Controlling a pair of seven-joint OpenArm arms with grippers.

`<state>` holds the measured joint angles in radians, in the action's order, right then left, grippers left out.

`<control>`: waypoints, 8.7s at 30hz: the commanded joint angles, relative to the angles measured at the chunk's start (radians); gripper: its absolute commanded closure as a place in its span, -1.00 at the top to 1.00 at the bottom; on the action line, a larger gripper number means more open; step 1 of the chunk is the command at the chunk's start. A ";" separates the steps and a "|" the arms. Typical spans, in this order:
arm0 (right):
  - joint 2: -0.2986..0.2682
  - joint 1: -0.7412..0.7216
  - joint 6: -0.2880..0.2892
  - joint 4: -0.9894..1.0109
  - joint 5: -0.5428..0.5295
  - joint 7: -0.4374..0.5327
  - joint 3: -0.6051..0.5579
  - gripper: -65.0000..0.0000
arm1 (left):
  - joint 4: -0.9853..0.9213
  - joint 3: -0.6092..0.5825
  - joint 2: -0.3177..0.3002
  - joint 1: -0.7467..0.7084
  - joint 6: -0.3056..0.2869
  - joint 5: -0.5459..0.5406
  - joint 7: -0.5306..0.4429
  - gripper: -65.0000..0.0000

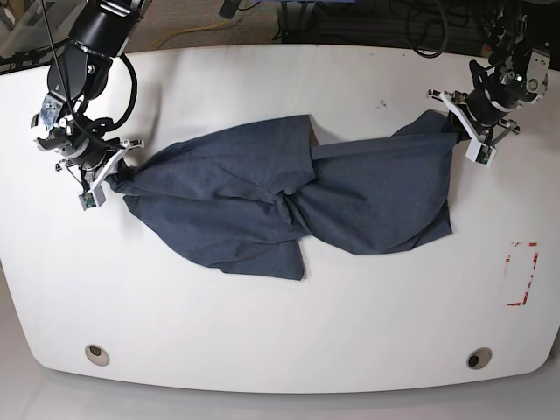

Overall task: Fold the T-shirt properly
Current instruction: 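Spread the shirt by pulling the grippers apart and lay it down, then release the shirt with the left gripper and move it along the edge, then grasp the shirt edge again with the left gripper, then lift the shirt with both grippers, swing it out and lay it flat, then release the left gripper and regrasp the shirt edge nearer the hem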

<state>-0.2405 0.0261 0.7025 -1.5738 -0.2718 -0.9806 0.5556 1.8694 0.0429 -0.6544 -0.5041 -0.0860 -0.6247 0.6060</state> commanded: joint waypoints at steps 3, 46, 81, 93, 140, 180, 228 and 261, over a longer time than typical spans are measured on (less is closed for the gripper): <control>0.002 0.031 -0.004 -0.047 -0.022 0.016 0.007 -1.00 | 0.049 0.059 0.026 -0.031 0.005 0.001 -0.019 -1.00; -0.076 -0.246 -0.004 0.237 -0.163 -0.031 -0.095 0.64 | 0.131 0.102 0.092 -0.051 -0.199 -0.004 -0.013 -0.28; 0.014 -0.282 -0.004 0.419 -0.143 0.101 -0.200 -1.00 | 0.120 0.593 0.192 0.121 -0.612 -0.191 0.157 -0.28; 0.013 -0.282 -0.004 0.421 -0.143 0.101 -0.200 -1.00 | 0.069 0.613 0.321 0.345 -0.612 -0.019 0.384 -0.27; 0.022 -0.282 -0.004 0.422 -0.143 0.102 -0.200 -1.00 | -0.773 0.604 0.523 0.822 -0.550 0.526 0.176 0.57; 0.019 -0.317 -0.004 0.175 -0.145 0.021 -0.197 -1.00 | -0.505 0.605 0.519 0.869 -0.544 0.533 0.305 -1.00; -0.188 -0.848 -0.004 0.131 -0.152 -0.172 -0.296 -1.00 | 0.108 0.496 0.342 0.971 -0.596 0.523 0.593 -1.00; 0.037 -0.018 -0.004 -0.073 -0.154 -0.172 0.021 -1.00 | 0.108 0.685 0.376 0.252 -0.612 0.526 0.526 -1.00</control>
<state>-0.1982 0.0139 0.6991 -1.6268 -0.4179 -1.1717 0.5716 1.9606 0.7155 -0.2588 -0.2398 -0.7002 -0.1013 1.1702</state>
